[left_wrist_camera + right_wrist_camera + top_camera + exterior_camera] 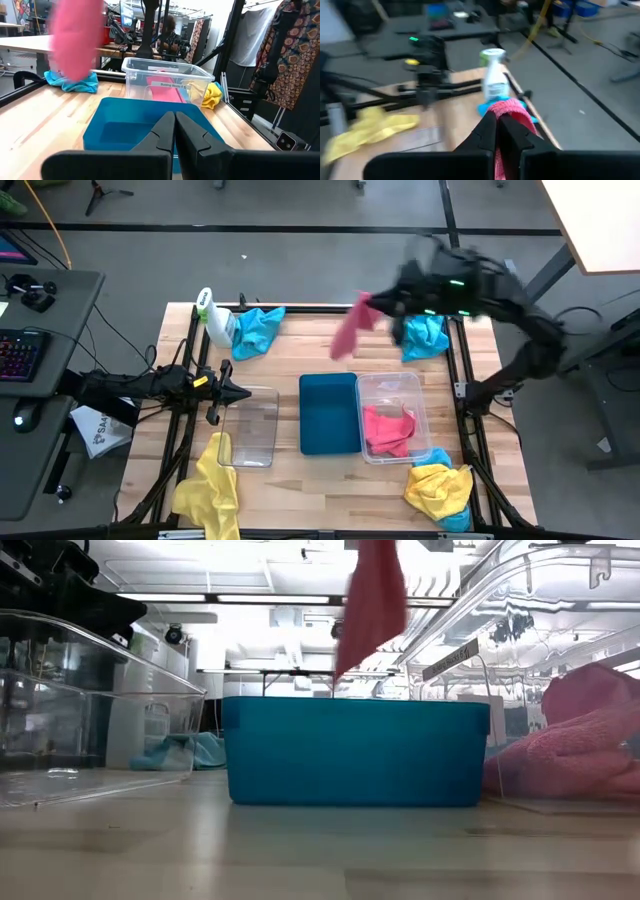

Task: Sort microfiber towel by color & place in baskets
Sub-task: Put the pink microfiber cloth into the right transparent bin

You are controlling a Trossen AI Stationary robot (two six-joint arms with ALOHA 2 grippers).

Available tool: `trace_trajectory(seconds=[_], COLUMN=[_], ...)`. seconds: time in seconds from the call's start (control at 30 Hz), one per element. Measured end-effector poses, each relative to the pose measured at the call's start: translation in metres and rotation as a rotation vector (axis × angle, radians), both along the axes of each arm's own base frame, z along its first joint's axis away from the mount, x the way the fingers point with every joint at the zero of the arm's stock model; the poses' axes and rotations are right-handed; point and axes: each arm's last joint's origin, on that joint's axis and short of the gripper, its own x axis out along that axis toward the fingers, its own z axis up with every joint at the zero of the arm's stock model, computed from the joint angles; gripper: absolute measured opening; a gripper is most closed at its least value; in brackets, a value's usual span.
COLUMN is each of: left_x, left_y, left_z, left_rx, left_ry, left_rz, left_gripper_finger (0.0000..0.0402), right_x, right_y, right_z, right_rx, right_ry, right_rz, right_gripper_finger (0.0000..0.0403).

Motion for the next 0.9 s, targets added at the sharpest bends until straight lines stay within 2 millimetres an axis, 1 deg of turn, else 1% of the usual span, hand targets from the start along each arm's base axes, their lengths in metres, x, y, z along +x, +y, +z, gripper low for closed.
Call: trace_trajectory(seconds=[0.1, 0.17, 0.27, 0.33, 0.43, 0.57, 0.77, 0.9], left_x=[0.0, 0.0, 0.0, 0.0, 0.0, 0.0, 0.0, 0.0], left_y=[0.0, 0.0, 0.0, 0.0, 0.0, 0.0, 0.0, 0.0], left_z=[0.0, 0.0, 0.0, 0.0, 0.0, 0.0, 0.0, 0.0], left_rx=[0.0, 0.0, 0.0, 0.0, 0.0, 0.0, 0.0, 0.0], left_ry=[0.0, 0.0, 0.0, 0.0, 0.0, 0.0, 0.0, 0.0], left_rz=[0.0, 0.0, 0.0, 0.0, 0.0, 0.0, 0.0, 0.0], left_gripper_finger=[0.0001, 0.0001, 0.0001, 0.0001, 0.0001, 0.0001, 0.0001, 0.0001], right_x=[-0.043, -0.068, -0.09, -0.096, -0.094, -0.078, -0.053, -0.05], right_y=[0.02, 0.029, 0.039, 0.044, 0.05, 0.06, 0.082, 0.096], right_z=[0.016, 0.021, 0.02, 0.016, 0.004, -0.01, -0.026, -0.034], right_rx=[0.036, 0.068, 0.104, 0.127, 0.124, 0.093, 0.056, 0.056], right_ry=[-0.061, -0.085, -0.051, -0.001, 0.115, 0.258, 0.385, 0.451], right_rz=[0.063, 0.094, 0.136, 0.137, 0.113, 0.09, 0.165, 0.172], right_gripper_finger=[0.0, 0.0, 0.0, 0.0, 0.0, 0.0, 0.0, 0.0])
